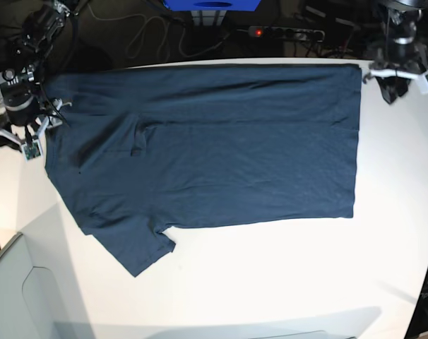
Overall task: Fold the T-shirt properly
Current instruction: 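Move both grippers along the shirt's sides toward the hem, then grasp the hem corners of the shirt with both grippers, then fold the held hem up over the shirt toward the collar, then hold the folded hem in place with both grippers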
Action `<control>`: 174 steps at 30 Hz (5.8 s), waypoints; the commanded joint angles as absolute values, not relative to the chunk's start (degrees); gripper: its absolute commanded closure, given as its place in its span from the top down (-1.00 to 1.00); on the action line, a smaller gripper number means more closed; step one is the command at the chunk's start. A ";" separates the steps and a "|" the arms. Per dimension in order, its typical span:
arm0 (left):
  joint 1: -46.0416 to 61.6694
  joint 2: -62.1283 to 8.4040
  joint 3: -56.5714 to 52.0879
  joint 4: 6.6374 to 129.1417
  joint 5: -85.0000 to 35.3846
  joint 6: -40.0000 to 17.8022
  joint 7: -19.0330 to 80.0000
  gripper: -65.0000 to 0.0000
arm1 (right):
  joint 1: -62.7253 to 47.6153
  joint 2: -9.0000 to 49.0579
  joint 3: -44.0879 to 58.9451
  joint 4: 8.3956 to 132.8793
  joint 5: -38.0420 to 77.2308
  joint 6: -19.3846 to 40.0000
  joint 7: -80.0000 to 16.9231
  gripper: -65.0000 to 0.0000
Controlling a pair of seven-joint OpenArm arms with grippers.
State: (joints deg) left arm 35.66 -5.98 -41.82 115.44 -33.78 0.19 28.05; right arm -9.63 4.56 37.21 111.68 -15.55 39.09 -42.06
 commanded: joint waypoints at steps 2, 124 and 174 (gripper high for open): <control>31.87 -8.22 -41.80 116.09 -33.89 0.22 26.51 -0.40 | -7.52 5.67 35.65 112.40 -15.43 40.00 -41.10 0.21; -4.09 -18.07 -9.98 80.57 -13.05 0.48 13.32 -1.00 | 7.87 12.18 22.11 78.29 -14.99 22.46 -8.75 -1.00; 15.69 -10.42 -20.35 96.04 -13.05 0.48 18.86 -0.15 | -7.78 12.53 29.58 88.40 -8.66 28.44 -11.21 0.14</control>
